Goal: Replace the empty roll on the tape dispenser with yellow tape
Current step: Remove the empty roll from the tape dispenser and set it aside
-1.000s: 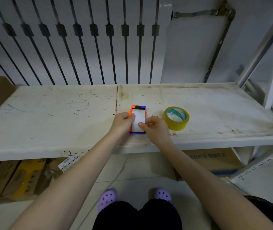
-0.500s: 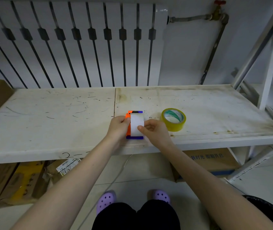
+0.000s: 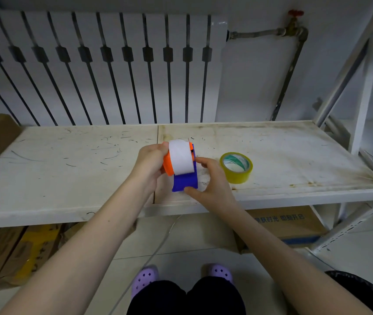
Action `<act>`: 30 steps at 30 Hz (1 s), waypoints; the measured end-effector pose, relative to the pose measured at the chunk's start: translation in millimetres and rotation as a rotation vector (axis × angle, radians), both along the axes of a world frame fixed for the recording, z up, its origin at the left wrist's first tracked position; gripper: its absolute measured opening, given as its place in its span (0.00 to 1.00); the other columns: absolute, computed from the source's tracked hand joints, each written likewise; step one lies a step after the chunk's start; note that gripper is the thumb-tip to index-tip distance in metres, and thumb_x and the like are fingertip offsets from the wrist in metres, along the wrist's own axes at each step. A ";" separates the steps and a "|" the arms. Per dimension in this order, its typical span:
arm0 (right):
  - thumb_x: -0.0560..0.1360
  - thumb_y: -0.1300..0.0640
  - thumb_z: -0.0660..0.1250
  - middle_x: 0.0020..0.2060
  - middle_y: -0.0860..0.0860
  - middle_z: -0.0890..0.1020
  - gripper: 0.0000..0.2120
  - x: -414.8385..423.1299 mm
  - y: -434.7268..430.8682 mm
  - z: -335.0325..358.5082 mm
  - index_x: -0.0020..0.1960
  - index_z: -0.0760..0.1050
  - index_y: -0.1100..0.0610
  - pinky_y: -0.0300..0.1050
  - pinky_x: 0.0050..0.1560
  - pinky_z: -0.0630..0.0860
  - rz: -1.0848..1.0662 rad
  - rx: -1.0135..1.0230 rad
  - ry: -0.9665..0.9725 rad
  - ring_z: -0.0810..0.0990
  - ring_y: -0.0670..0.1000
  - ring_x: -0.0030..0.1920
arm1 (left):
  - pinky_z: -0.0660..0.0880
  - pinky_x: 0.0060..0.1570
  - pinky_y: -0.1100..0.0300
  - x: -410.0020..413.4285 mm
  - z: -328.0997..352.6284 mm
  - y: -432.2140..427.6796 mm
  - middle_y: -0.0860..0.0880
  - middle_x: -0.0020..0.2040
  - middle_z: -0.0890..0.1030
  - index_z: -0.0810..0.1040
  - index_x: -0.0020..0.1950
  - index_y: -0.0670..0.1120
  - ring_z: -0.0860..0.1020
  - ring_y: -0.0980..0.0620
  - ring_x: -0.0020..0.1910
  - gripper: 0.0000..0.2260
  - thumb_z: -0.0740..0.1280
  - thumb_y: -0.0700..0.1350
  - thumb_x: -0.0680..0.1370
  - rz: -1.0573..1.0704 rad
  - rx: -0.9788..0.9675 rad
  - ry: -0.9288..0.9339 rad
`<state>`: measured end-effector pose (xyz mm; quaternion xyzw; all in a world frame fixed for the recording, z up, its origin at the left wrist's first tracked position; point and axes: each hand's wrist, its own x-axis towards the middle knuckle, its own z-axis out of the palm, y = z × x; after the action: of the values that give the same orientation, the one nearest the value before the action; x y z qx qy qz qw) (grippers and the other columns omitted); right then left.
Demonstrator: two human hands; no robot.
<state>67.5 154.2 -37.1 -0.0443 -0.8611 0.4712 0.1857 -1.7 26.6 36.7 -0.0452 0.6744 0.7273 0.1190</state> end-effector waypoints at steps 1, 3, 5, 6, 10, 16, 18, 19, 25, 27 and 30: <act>0.68 0.56 0.76 0.59 0.44 0.71 0.30 0.8 -1.4 6.2 0.65 0.66 0.53 0.33 0.50 0.74 -0.009 -0.029 0.026 0.71 0.43 0.58 | 0.75 0.42 0.57 3.9 0.6 1.0 0.49 0.42 0.77 0.74 0.57 0.44 0.76 0.51 0.42 0.08 0.60 0.44 0.80 -0.004 -0.029 0.035; 0.69 0.53 0.75 0.54 0.42 0.72 0.22 1.1 -3.8 16.3 0.58 0.69 0.51 0.29 0.44 0.72 -0.053 -0.062 0.093 0.74 0.40 0.51 | 0.76 0.47 0.54 7.3 -2.2 2.5 0.50 0.43 0.77 0.75 0.53 0.45 0.76 0.49 0.45 0.07 0.61 0.46 0.80 -0.026 -0.088 0.085; 0.70 0.53 0.73 0.46 0.42 0.76 0.12 0.5 -4.7 21.4 0.49 0.71 0.50 0.32 0.41 0.75 -0.094 -0.059 0.152 0.77 0.43 0.45 | 0.76 0.52 0.51 10.2 -3.8 3.5 0.51 0.42 0.77 0.75 0.42 0.47 0.76 0.49 0.46 0.09 0.60 0.47 0.80 -0.054 -0.126 0.118; 0.71 0.53 0.72 0.41 0.42 0.77 0.09 0.2 -4.8 23.1 0.46 0.72 0.50 0.33 0.40 0.76 -0.102 -0.069 0.162 0.78 0.44 0.42 | 0.76 0.53 0.51 10.7 -4.6 4.2 0.52 0.41 0.76 0.74 0.39 0.50 0.75 0.50 0.44 0.10 0.60 0.47 0.80 -0.060 -0.137 0.131; 0.73 0.56 0.71 0.37 0.43 0.78 0.05 0.3 0.8 25.5 0.42 0.74 0.52 0.35 0.39 0.78 -0.051 -0.158 0.125 0.79 0.45 0.40 | 0.75 0.51 0.51 12.9 -4.5 3.2 0.51 0.40 0.76 0.73 0.38 0.51 0.75 0.52 0.41 0.11 0.59 0.47 0.80 -0.071 -0.162 0.162; 0.76 0.60 0.66 0.38 0.48 0.79 0.07 2.8 20.3 23.4 0.40 0.75 0.51 0.37 0.40 0.77 -0.030 -0.389 0.064 0.78 0.45 0.40 | 0.74 0.53 0.49 11.8 -9.5 3.3 0.48 0.47 0.76 0.73 0.48 0.47 0.74 0.47 0.49 0.05 0.59 0.45 0.80 -0.083 -0.179 0.151; 0.77 0.61 0.64 0.39 0.49 0.79 0.06 3.4 28.6 20.3 0.42 0.74 0.54 0.35 0.38 0.77 -0.077 -0.449 0.068 0.78 0.44 0.40 | 0.73 0.53 0.49 9.8 -11.7 5.1 0.51 0.40 0.73 0.71 0.39 0.49 0.73 0.49 0.44 0.10 0.59 0.45 0.81 -0.061 -0.196 0.142; 0.77 0.61 0.63 0.39 0.51 0.78 0.06 3.4 34.1 18.7 0.42 0.73 0.56 0.36 0.38 0.77 -0.135 -0.445 0.080 0.77 0.46 0.40 | 0.72 0.50 0.51 8.1 -13.4 6.3 0.51 0.38 0.72 0.69 0.37 0.50 0.72 0.50 0.40 0.12 0.59 0.45 0.81 -0.051 -0.207 0.136; 0.79 0.61 0.58 0.35 0.48 0.72 0.05 3.8 84.0 11.8 0.45 0.68 0.55 0.42 0.35 0.69 -0.420 -0.026 0.152 0.71 0.48 0.36 | 0.66 0.33 0.61 7.6 -22.3 22.3 0.52 0.35 0.68 0.66 0.34 0.51 0.68 0.55 0.33 0.14 0.59 0.45 0.81 -0.100 -0.265 0.133; 0.79 0.60 0.58 0.39 0.50 0.75 0.05 2.7 107.4 8.6 0.45 0.70 0.54 0.43 0.35 0.66 -0.497 0.106 0.126 0.72 0.51 0.39 | 0.65 0.32 0.62 9.8 -26.5 26.6 0.51 0.35 0.69 0.68 0.35 0.49 0.67 0.55 0.33 0.13 0.58 0.44 0.81 -0.127 -0.288 0.153; 0.77 0.62 0.60 0.45 0.55 0.80 0.06 1.4 138.7 -1.2 0.48 0.76 0.58 0.47 0.42 0.67 -0.612 0.318 0.103 0.73 0.56 0.49 | 0.64 0.32 0.61 11.7 -31.1 30.4 0.47 0.37 0.71 0.71 0.42 0.44 0.68 0.54 0.33 0.09 0.58 0.45 0.81 -0.156 -0.324 0.166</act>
<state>69.0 292.9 -38.3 -0.2471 -0.8600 0.2554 0.3663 9.9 57.0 5.6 0.0488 0.7917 0.5989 0.1103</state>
